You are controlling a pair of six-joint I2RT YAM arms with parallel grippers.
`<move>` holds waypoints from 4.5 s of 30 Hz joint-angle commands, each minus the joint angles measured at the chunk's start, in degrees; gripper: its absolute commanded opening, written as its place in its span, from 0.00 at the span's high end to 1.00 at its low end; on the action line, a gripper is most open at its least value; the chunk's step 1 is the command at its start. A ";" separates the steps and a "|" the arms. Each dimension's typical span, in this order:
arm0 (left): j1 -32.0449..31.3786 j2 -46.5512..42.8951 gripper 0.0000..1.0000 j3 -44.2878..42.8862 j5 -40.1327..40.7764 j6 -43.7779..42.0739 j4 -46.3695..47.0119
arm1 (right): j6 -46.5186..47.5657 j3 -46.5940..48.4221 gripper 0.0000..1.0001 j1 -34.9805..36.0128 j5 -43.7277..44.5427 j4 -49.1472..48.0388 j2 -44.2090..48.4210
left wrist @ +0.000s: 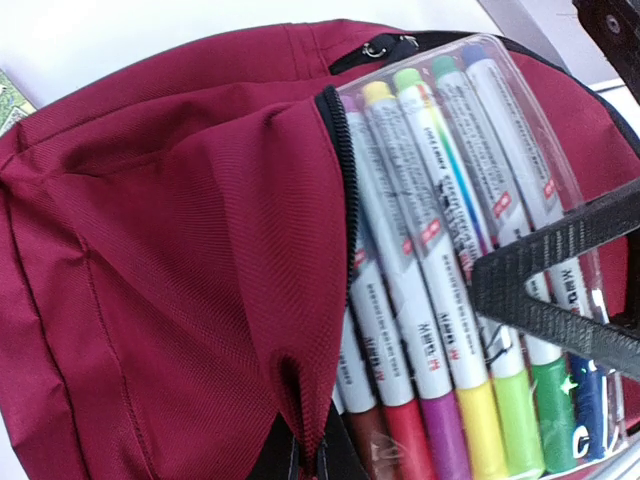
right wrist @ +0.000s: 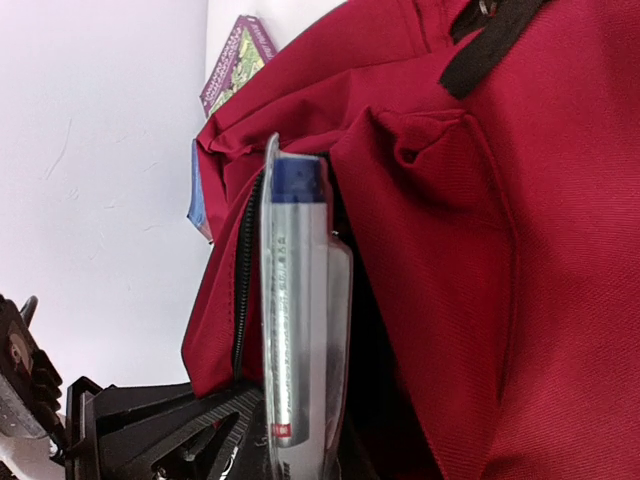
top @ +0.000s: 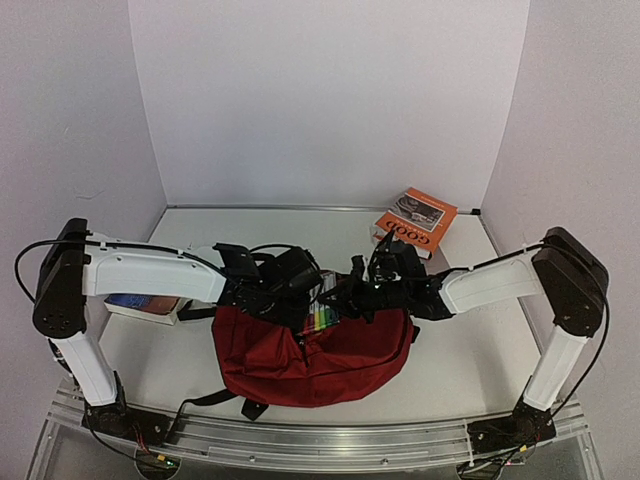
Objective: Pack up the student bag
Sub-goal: Place the stationery in the student bag.
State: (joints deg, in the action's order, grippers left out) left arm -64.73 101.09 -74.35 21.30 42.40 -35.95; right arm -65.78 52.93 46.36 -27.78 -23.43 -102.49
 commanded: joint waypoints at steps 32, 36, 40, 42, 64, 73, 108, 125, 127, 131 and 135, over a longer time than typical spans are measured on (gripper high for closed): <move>9.01 -10.04 1.00 7.30 -22.03 0.61 10.01 | 4.02 4.08 1.00 0.98 13.12 -20.26 -4.92; 9.01 -10.11 1.00 7.36 -21.85 -1.49 8.99 | 7.63 6.50 1.00 0.61 15.84 -14.16 -2.94; 9.01 -10.39 1.00 6.74 -21.87 -3.43 8.17 | 11.22 8.20 1.00 0.54 16.48 -11.76 -3.15; 9.03 -10.93 1.00 6.80 -21.88 -3.38 7.81 | 11.97 9.43 1.00 0.47 15.81 -10.12 -3.46; 10.31 -12.62 1.00 10.76 -24.44 0.47 20.96 | -7.12 7.36 1.00 6.24 -3.28 -25.42 -13.61; 10.33 -13.86 1.00 11.87 -26.68 0.00 22.21 | -4.71 12.86 1.00 6.79 -1.37 -23.84 -19.34; 12.18 3.98 0.41 -9.53 2.08 -9.08 -6.19 | -4.97 7.12 1.00 8.76 -0.24 -20.80 -15.02; 12.18 9.31 0.79 -12.93 3.96 -9.39 -8.51 | -4.84 6.92 1.00 8.75 -0.17 -20.25 -13.89; 12.18 9.60 0.92 -13.34 3.96 -9.18 -8.75 | -4.80 6.83 1.00 8.75 -0.28 -20.20 -13.64; 12.18 7.50 1.00 -12.64 1.74 -10.34 -5.57 | -4.78 7.25 1.00 8.90 -0.98 -20.20 -13.00; 12.18 2.70 1.00 -8.84 -3.67 -12.83 2.76 | -4.80 8.08 1.00 9.01 -1.31 -20.26 -12.96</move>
State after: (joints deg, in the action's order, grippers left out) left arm -52.69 109.73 -84.19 21.83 32.26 -42.26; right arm -70.98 59.96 54.06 -26.48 -41.56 -119.17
